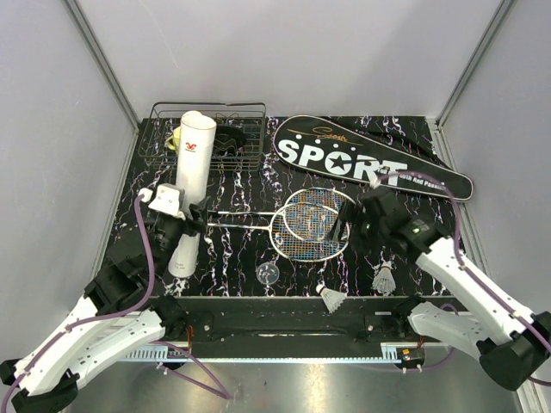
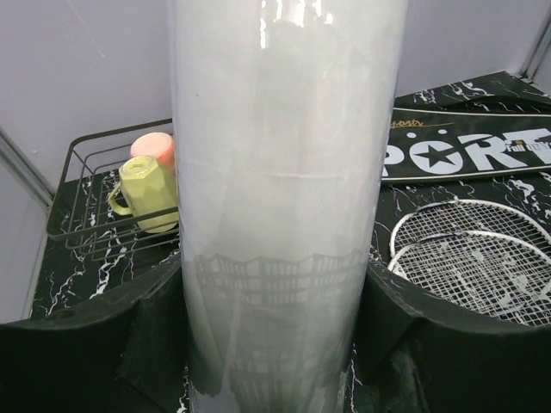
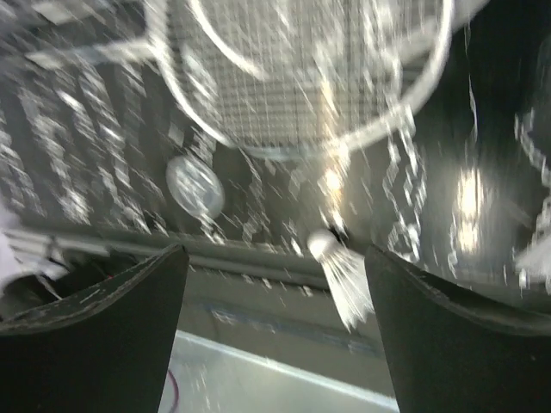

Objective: Pack up the badminton gear

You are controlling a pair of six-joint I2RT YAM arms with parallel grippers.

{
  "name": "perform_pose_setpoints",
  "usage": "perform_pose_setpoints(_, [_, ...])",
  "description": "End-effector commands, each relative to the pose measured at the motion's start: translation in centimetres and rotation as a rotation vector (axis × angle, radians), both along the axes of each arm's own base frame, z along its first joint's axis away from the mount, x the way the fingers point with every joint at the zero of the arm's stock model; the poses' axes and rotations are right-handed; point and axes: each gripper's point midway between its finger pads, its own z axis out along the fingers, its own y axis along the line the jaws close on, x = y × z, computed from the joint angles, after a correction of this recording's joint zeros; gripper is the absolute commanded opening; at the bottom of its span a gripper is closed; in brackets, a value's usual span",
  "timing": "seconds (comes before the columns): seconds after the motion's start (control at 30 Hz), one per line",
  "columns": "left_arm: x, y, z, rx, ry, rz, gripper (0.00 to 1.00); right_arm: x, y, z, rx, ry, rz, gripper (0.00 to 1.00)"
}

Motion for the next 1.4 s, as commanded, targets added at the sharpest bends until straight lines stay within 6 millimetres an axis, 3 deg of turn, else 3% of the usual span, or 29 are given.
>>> perform_pose_setpoints(0.0, [0.3,1.1,3.2,-0.083,-0.083,0.066,0.21,-8.6,0.6,-5.9,0.067,0.405,0.101,0.91])
perform_pose_setpoints(0.1, [0.6,0.2,2.8,-0.072,-0.071,0.041,0.21,-12.0,-0.1,-6.7,0.107,0.477,0.144,0.91])
perform_pose_setpoints(0.2, [0.8,-0.4,2.6,-0.077,-0.063,0.019,0.21,-14.4,1.2,-6.9,0.267,0.562,0.168,0.89])
perform_pose_setpoints(0.23, [0.8,-0.6,2.6,-0.082,-0.065,0.014,0.21,-16.1,1.5,-8.2,0.319,0.645,0.188,0.87])
perform_pose_setpoints(0.27, [0.8,-0.7,2.6,-0.088,-0.066,0.007,0.21,-16.4,1.5,-8.9,0.33,0.665,0.175,0.86])
perform_pose_setpoints(0.33, [0.7,-0.7,2.8,-0.099,-0.072,0.007,0.21,-16.1,1.3,-10.2,0.327,0.654,0.129,0.85])
perform_pose_setpoints(0.5, [0.3,-0.3,2.9,-0.104,-0.071,0.007,0.21,-14.3,2.4,-11.2,0.377,0.61,0.099,0.8])
perform_pose_setpoints(0.53, [0.3,-0.2,3.0,-0.106,-0.072,0.007,0.21,-14.4,2.3,-12.5,0.369,0.634,0.083,0.79])
perform_pose_setpoints(0.6, [0.2,0.0,3.0,-0.106,-0.073,0.011,0.21,-13.2,3.1,-12.8,0.421,0.597,0.072,0.74])
perform_pose_setpoints(0.63, [0.1,0.0,3.1,-0.106,-0.074,0.011,0.21,-13.3,3.0,-13.9,0.42,0.603,0.056,0.72])
perform_pose_setpoints(0.83, [-0.1,0.4,3.6,-0.113,-0.075,0.019,0.2,-10.0,3.0,-14.4,0.393,0.457,-0.002,0.65])
perform_pose_setpoints(0.87, [-0.1,0.4,3.5,-0.113,-0.073,0.018,0.2,-9.6,2.9,-14.3,0.386,0.434,-0.012,0.59])
perform_pose_setpoints(0.9, [0.0,0.3,3.5,-0.111,-0.071,0.017,0.2,-9.1,2.7,-14.2,0.371,0.406,-0.017,0.41])
perform_pose_setpoints(0.97, [-0.1,0.2,3.5,-0.115,-0.069,0.012,0.19,-7.9,1.8,-14.6,0.327,0.342,-0.067,0.28])
perform_pose_setpoints(1.0, [0.0,0.1,3.5,-0.114,-0.066,0.01,0.19,-7.6,1.3,-14.9,0.301,0.325,-0.089,0.14])
perform_pose_setpoints(1.03, [-0.1,0.1,3.5,-0.116,-0.066,0.009,0.19,-6.8,0.9,-14.8,0.277,0.283,-0.11,0.08])
perform_pose_setpoints(1.1, [-0.1,-0.1,3.6,-0.115,-0.066,-0.002,0.19,-5.5,1.0,-12.6,0.247,0.187,-0.063,0.0])
perform_pose_setpoints(1.17, [-0.2,-0.7,3.5,-0.089,-0.066,-0.04,0.19,-4.1,1.2,-10.1,0.223,0.087,-0.011,0.0])
perform_pose_setpoints(1.2, [-0.2,-1.2,3.3,-0.07,-0.057,-0.063,0.19,-3.0,1.8,-7.0,0.209,-0.022,0.063,0.0])
perform_pose_setpoints(1.23, [-0.3,-1.8,3.1,-0.051,-0.053,-0.094,0.19,-2.7,2.3,-5.8,0.197,-0.052,0.12,0.0])
perform_pose_setpoints(1.27, [-0.9,-3.4,2.5,0.004,-0.046,-0.198,0.19,-2.5,3.0,-4.2,0.191,-0.092,0.187,0.0])
perform_pose_setpoints(1.3, [-1.3,-4.6,2.0,0.042,-0.035,-0.265,0.19,-2.1,3.7,-0.6,0.164,-0.198,0.304,0.0])
perform_pose_setpoints(1.37, [-2.9,-7.1,0.4,0.135,-0.005,-0.448,0.19,-2.9,5.5,2.0,0.167,-0.198,0.489,0.0])
